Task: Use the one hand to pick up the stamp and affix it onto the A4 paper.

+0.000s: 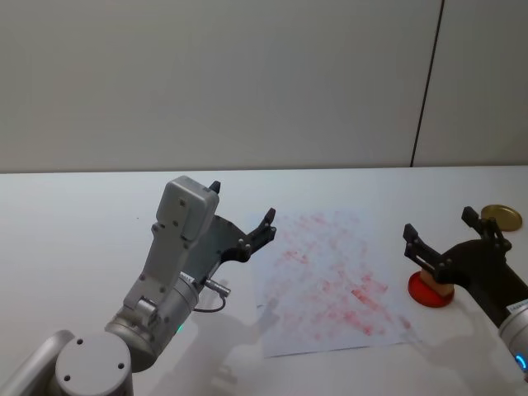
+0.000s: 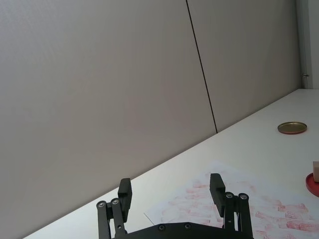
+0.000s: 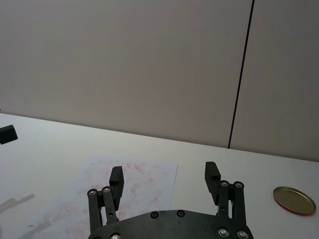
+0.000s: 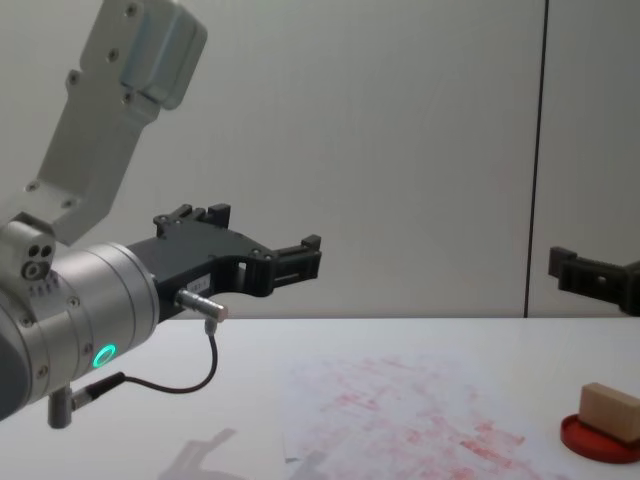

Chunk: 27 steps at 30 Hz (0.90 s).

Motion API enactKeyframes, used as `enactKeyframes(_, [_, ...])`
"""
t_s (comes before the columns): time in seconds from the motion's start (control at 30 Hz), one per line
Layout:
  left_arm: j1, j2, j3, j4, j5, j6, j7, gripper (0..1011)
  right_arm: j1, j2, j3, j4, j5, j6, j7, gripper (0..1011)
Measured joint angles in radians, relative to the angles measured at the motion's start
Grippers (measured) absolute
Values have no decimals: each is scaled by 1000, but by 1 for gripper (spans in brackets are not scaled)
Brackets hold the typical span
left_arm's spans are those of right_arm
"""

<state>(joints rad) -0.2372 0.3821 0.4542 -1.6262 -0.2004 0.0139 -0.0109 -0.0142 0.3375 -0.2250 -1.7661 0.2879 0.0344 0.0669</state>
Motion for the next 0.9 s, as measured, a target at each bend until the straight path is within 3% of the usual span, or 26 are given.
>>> enactKeyframes(0.3, [0, 0, 0, 0, 0, 0, 0, 993, 5, 12, 15, 20, 29, 21, 25, 1001])
enactKeyframes(0.9, [0, 0, 0, 0, 0, 0, 0, 993, 42, 63, 60, 128, 82, 62, 154, 1001])
